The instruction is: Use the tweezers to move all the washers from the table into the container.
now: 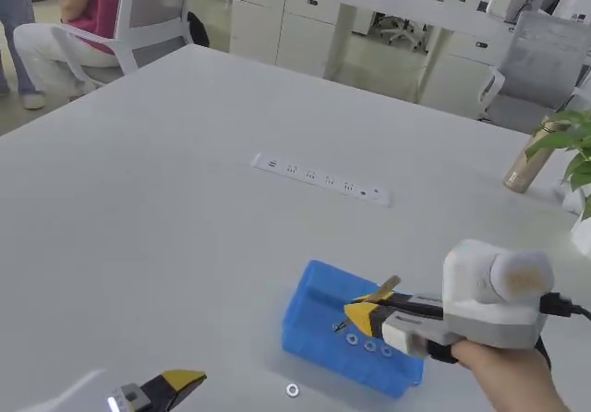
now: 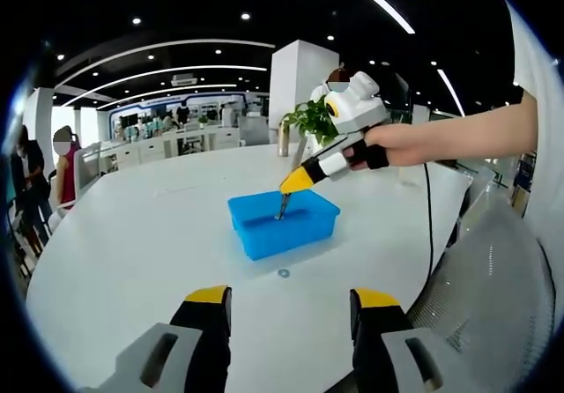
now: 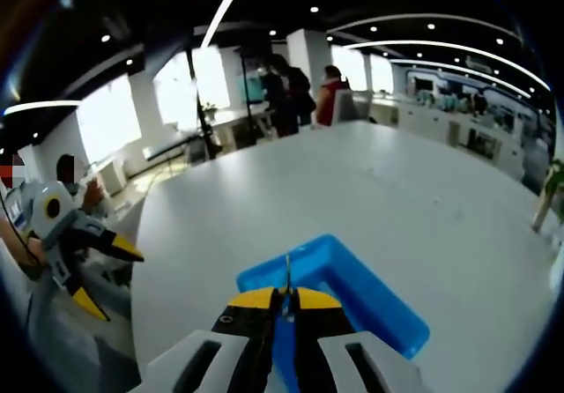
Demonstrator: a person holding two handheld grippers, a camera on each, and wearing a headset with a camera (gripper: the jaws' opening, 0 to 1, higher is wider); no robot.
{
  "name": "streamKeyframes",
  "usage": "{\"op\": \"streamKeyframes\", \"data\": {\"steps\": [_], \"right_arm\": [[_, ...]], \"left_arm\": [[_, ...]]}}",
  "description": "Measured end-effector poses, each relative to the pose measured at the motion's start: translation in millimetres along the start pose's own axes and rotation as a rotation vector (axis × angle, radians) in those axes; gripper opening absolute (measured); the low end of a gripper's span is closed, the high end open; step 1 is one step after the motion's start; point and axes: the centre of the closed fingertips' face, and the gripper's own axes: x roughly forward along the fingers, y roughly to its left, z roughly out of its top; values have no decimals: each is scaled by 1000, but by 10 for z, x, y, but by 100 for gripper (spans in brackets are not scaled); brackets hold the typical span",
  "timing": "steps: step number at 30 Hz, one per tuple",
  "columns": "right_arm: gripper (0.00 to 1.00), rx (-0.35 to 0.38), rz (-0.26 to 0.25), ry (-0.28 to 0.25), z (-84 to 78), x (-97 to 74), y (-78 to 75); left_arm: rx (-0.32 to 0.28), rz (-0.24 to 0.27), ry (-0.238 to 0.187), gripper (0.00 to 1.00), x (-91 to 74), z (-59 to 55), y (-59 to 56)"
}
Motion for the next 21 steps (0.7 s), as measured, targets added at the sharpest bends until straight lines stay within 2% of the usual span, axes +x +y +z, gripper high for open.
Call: {"op": "streamKeyframes", "data": {"steps": [6,11,16,21], "right_arm": [[3,-4,-9,52,-96,117,-53],[3,0,-12,81,-141,181,-86],[3,5,-12,88,-119,200,-45],[3,4,-15,101,-135,234,-70]], "left_arm": [[3,-9,10,52,6,-17,-16],[-1,-14,2,53,5,-3,-24],[-4,-15,2,52,6,-7,-23],[-7,-16,-1,50,5,-3,-22]]}}
